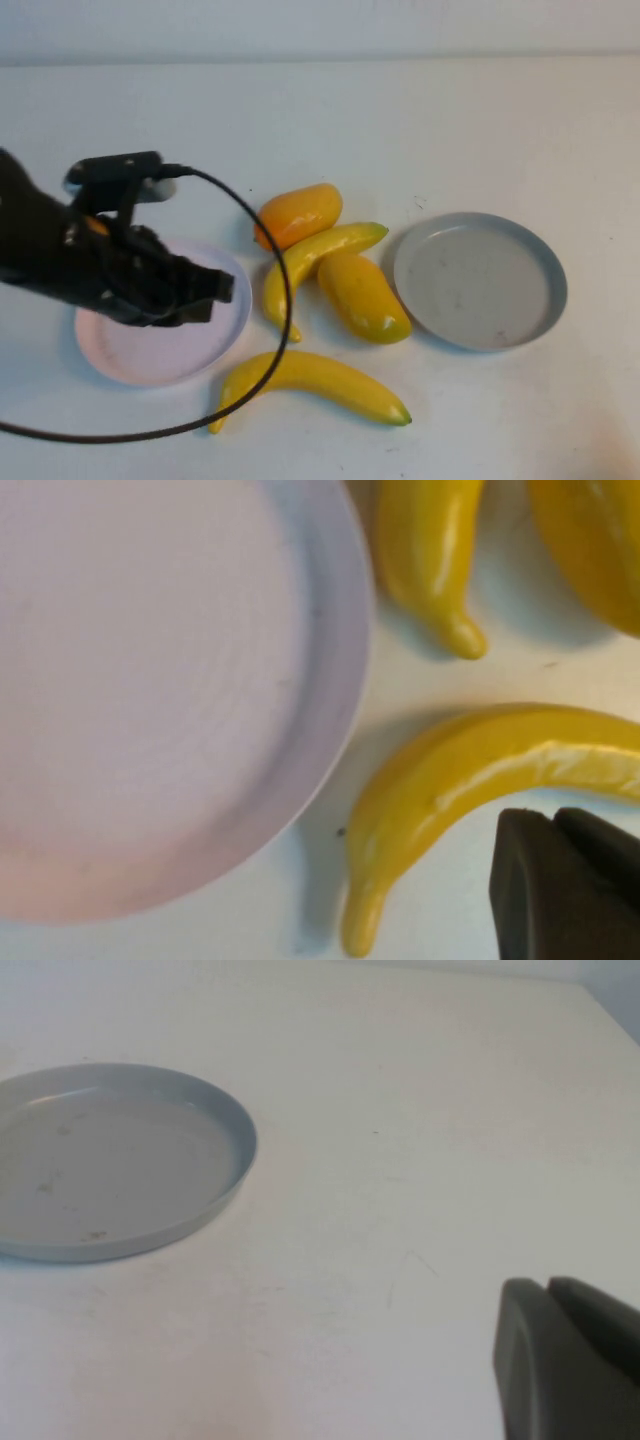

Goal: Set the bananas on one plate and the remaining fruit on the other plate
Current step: Put one type of fruit in the left plate

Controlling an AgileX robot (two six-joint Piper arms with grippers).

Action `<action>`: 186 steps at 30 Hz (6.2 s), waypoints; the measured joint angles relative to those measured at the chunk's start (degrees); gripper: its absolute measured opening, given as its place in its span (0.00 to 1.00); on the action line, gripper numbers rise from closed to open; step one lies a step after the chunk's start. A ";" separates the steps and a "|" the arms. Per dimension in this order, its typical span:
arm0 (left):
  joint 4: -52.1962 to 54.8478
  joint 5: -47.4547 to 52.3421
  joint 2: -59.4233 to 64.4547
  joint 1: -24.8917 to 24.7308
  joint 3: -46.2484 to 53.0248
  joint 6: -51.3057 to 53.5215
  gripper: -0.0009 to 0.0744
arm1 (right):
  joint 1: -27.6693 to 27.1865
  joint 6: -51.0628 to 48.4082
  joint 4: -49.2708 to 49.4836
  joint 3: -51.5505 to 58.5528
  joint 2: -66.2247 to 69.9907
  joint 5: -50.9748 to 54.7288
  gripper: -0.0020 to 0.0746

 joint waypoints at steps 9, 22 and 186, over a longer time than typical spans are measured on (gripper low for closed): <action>3.62 2.77 12.87 -12.49 -13.72 -6.23 0.01 | 0.00 0.00 0.00 0.00 0.00 0.00 0.00; 10.56 12.78 23.94 -20.16 -29.46 -11.33 0.09 | 0.00 0.00 0.00 0.00 0.00 0.00 0.00; 1.92 -0.80 41.95 -4.51 -44.59 42.08 0.89 | 0.00 0.00 0.00 0.00 0.00 0.13 0.00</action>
